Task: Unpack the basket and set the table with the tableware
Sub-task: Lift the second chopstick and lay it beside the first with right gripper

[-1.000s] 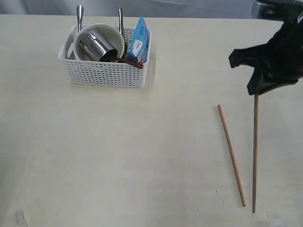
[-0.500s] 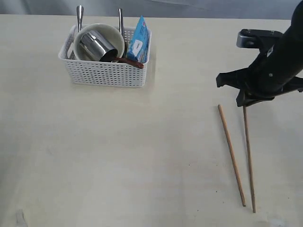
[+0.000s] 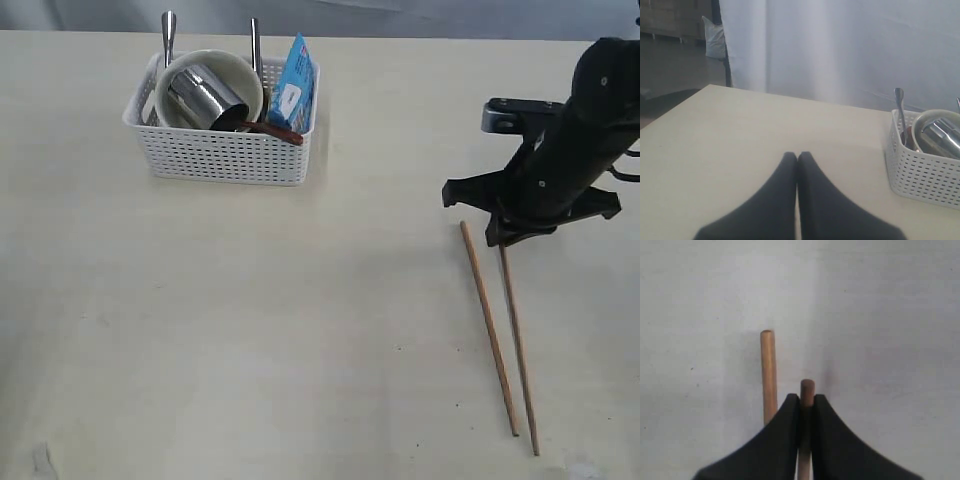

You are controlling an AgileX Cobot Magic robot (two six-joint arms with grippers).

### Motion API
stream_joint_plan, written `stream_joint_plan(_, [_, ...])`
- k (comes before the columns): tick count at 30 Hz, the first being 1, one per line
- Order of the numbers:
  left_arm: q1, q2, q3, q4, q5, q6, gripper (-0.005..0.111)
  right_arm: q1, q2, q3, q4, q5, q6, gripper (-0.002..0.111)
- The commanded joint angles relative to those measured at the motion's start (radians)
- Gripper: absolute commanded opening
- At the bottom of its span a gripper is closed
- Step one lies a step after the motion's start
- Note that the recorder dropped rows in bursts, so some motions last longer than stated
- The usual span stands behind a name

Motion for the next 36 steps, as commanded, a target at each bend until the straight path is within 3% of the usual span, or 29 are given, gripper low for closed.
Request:
stream_joint_plan(1, [0.003,-0.003,0.003,0.004,-0.003,-0.005,0.000,-0.001,0.008,0.002,-0.016,-0.066,-0.006,0.000])
stream_joint_plan(24, [0.003,-0.003,0.003,0.004,-0.003,-0.005,0.000,-0.001,0.070,0.000,0.019,-0.103,-0.066,0.000])
stream_joint_plan(26, [0.003,-0.003,0.003,0.004,-0.003,-0.005,0.000,-0.001,0.070,-0.004,0.026,-0.092,-0.066,0.006])
stream_joint_plan(31, [0.003,-0.003,0.003,0.004,-0.003,-0.005,0.000,-0.001,0.066,-0.007,0.031,-0.085,-0.051,0.034])
stream_joint_plan(36, [0.003,-0.003,0.003,0.004,-0.003,-0.005,0.000,-0.001,0.066,-0.007,0.031,-0.085,-0.032,0.035])
